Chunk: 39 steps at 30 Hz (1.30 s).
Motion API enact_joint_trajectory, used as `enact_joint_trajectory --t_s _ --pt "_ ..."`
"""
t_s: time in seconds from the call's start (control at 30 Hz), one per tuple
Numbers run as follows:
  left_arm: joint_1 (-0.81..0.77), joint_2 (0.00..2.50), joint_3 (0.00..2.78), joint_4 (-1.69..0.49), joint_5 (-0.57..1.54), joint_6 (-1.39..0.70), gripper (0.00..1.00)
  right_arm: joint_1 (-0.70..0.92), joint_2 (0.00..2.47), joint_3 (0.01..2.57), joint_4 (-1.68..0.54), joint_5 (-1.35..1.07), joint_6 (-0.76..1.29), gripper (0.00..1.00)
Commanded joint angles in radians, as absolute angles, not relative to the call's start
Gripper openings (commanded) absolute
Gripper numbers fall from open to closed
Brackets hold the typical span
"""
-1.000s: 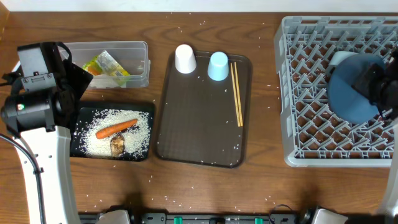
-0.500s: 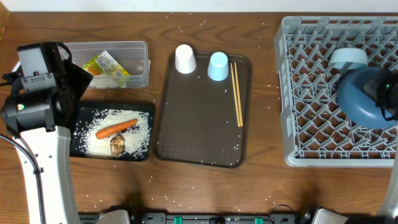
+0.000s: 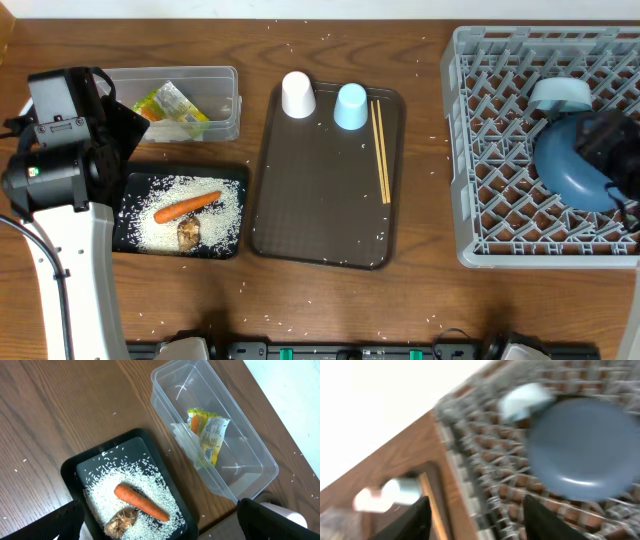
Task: Sort waste into correct bins and load items into the dishwasher rack
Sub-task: 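Release the blue plate and raise the right gripper, then move the right gripper left to the light-blue cup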
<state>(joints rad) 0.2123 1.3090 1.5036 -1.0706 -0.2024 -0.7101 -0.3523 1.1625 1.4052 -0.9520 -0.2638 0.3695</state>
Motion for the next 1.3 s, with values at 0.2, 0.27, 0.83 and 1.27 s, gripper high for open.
enact_joint_trajectory --t_s 0.2,0.27,0.83,1.27 --pt "0.213 1.308 1.511 -1.073 -0.218 -0.712 0.98 0.010 1.265 1.408 -0.858 -0.347 0.290 0.91" --pt "0.213 1.308 1.511 -1.073 -0.218 -0.712 0.98 0.107 1.321 1.408 -0.807 -0.322 0.290 0.99" --pt "0.213 1.308 1.511 -1.073 -0.218 -0.712 0.98 0.493 1.904 1.433 -0.249 0.137 0.155 0.99" --pt "0.213 1.308 1.511 -1.073 -0.218 -0.712 0.98 0.499 2.102 1.514 -0.198 0.138 0.156 0.99"
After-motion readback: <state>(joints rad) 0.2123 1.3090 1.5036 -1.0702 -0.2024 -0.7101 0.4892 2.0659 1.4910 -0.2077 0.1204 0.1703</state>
